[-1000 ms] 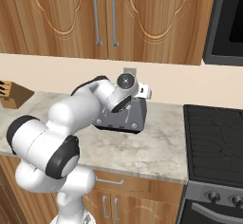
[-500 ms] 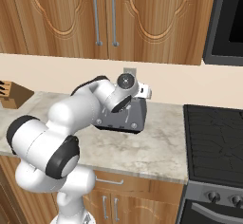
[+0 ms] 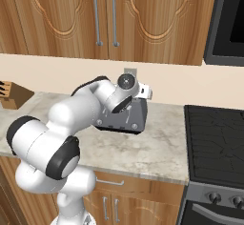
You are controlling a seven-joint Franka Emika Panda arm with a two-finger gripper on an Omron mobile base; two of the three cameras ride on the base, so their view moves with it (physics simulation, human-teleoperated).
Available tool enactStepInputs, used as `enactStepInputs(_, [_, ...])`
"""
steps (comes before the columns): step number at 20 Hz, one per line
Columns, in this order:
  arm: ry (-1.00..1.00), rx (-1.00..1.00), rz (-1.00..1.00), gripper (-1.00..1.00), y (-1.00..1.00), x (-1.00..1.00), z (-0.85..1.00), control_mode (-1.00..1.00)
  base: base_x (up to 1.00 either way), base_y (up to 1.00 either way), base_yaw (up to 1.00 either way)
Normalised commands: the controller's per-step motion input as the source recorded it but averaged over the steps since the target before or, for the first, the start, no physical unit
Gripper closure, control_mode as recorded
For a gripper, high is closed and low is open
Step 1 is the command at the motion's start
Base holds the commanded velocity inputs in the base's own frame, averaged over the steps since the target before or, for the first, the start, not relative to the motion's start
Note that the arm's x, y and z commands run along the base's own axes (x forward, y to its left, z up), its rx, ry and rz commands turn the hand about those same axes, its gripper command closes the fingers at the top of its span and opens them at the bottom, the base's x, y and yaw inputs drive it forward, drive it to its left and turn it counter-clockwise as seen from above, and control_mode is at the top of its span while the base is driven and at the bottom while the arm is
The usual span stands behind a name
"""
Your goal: Start the toaster. Once the lever pops up, take the bread to the plate on the dining counter.
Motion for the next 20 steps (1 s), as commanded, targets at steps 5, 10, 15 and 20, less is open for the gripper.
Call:
enactStepInputs(5, [0.00, 0.00, 0.00, -1.00, 0.00, 0.00, 0.00, -1.00, 0.00, 0.00, 0.00])
enactStepInputs(10, [0.00, 0.00, 0.00, -1.00, 0.00, 0.00, 0.00, -1.00, 0.00, 0.00, 0.00])
enactStepInputs(15, [0.00, 0.00, 0.00, -1.00, 0.00, 0.00, 0.00, -1.00, 0.00, 0.00, 0.00])
enactStepInputs(20, [0.00, 0.00, 0.00, -1.00, 0.00, 0.00, 0.00, -1.00, 0.00, 0.00, 0.00])
